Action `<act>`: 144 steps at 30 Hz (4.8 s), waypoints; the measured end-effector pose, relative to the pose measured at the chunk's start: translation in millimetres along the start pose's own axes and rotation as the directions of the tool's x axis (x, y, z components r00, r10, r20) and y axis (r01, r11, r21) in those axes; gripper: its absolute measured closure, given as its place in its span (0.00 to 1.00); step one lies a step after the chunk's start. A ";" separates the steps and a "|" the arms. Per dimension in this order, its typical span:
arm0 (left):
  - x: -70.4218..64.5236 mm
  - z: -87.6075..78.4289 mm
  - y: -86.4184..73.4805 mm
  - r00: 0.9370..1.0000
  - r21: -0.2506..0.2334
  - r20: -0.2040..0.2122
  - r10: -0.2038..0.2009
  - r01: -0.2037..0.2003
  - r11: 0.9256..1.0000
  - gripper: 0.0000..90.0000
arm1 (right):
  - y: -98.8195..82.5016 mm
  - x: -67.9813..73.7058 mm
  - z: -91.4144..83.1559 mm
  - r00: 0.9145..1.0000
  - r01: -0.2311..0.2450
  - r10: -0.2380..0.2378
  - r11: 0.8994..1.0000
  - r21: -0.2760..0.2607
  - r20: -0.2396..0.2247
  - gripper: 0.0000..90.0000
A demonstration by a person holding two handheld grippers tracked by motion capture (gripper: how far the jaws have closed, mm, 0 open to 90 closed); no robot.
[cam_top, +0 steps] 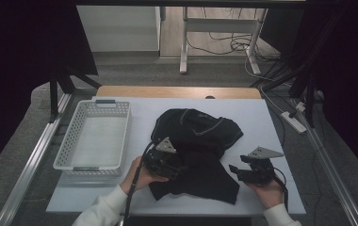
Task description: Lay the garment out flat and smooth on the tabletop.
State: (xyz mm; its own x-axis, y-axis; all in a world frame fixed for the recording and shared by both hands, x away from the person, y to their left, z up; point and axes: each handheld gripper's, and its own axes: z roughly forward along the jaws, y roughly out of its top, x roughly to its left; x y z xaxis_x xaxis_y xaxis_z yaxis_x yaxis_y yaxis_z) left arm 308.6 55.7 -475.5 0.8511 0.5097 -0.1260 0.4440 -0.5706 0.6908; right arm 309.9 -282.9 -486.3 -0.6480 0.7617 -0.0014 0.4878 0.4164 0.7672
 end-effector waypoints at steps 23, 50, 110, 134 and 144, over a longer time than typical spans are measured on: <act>19.0 -43.4 -22.6 0.999 -0.087 0.007 -0.043 0.043 0.995 0.84 | -3.8 5.4 4.9 1.000 0.006 -0.005 1.000 0.028 -0.025 0.39; 19.7 -42.7 -22.9 0.998 -0.095 0.008 -0.060 0.061 0.994 0.84 | -23.7 62.3 14.2 0.977 0.165 -0.140 0.974 0.158 -0.159 0.88; 2.1 -27.8 -39.6 0.999 -0.044 0.034 -0.042 0.043 0.998 0.52 | 9.2 31.0 16.5 0.996 0.049 -0.046 0.998 0.028 -0.083 0.51; 2.9 -38.3 -32.8 0.998 -0.084 -0.017 -0.060 0.058 0.995 0.38 | 22.2 21.1 68.8 0.998 0.047 -0.044 0.997 0.067 -0.039 0.96; 3.6 -40.4 -33.2 0.997 -0.090 -0.028 -0.066 0.064 0.994 0.37 | 27.0 8.7 39.0 0.999 0.054 -0.054 0.999 0.006 0.001 0.98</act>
State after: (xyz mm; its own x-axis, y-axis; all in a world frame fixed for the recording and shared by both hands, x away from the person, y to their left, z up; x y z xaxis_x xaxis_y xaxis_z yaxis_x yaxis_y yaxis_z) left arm 285.6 102.5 -470.2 0.8116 0.5642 -0.1518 0.4702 -0.4764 0.7429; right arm 340.2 -245.6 -490.6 -0.6732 0.7382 -0.0435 0.4551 0.4600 0.7624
